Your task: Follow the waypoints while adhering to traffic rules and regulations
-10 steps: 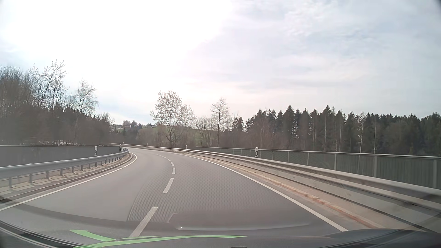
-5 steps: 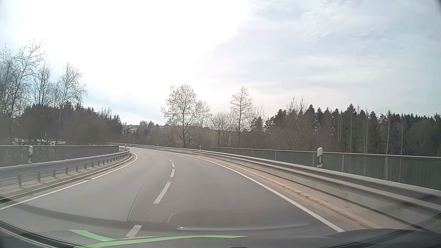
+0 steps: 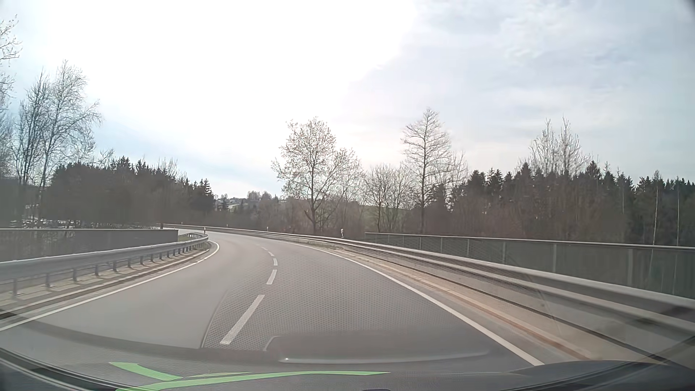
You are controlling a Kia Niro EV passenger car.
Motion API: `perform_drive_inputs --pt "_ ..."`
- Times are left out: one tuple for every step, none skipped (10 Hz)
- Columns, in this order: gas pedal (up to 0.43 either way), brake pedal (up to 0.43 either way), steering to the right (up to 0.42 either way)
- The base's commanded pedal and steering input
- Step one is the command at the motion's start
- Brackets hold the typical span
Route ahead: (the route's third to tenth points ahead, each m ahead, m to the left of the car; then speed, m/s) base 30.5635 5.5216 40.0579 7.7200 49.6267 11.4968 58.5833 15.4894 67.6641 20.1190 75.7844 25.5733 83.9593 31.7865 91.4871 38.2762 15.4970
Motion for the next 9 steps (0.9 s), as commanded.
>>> perform_drive_inputs --pt "0.11 0.0 -0.042" --pt "0.11 0.0 -0.042" --pt "0.11 0.0 -0.042" --pt "0.11 0.0 -0.042" --pt "0.098 0.0 -0.042" --pt "0.098 0.0 -0.042" --pt "0.098 0.0 -0.042" --pt "0.098 0.0 -0.042" --pt "0.098 0.0 -0.042"
